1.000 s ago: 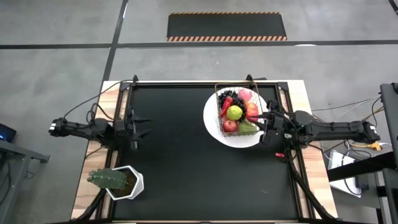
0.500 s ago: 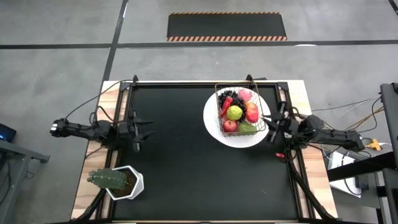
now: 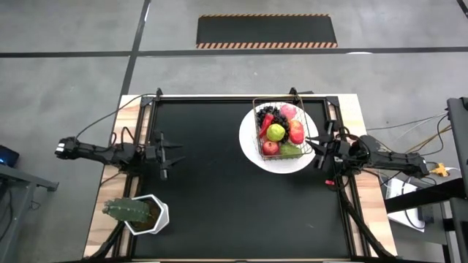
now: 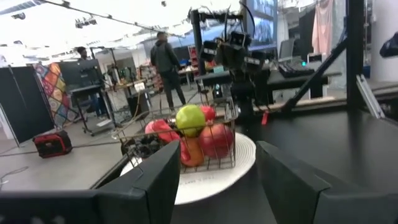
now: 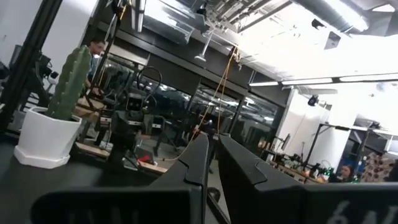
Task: Build produce basket
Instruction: Return to Home Position
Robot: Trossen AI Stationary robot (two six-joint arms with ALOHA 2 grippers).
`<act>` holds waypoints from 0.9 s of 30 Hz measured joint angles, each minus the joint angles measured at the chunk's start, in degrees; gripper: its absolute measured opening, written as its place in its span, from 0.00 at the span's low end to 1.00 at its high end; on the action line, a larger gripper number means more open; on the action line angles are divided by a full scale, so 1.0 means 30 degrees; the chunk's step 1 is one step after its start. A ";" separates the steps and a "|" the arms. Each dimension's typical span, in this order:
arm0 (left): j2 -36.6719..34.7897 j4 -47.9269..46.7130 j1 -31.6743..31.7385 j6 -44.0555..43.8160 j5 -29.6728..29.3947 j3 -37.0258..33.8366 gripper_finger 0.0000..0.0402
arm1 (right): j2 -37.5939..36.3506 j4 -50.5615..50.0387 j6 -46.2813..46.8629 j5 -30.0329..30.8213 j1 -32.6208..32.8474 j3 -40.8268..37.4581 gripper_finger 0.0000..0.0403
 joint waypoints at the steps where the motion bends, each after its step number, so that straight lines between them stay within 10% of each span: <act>1: 0.0124 0.0003 0.0000 0.0000 0.0000 0.0000 0.48 | -0.0014 -0.0075 0.0071 0.0007 0.0000 0.0000 0.07; 27: 0.2419 -0.0033 0.0007 -0.0015 0.0007 -0.0022 0.48 | 0.0001 -0.0245 0.0324 0.0015 0.0000 -0.0015 0.07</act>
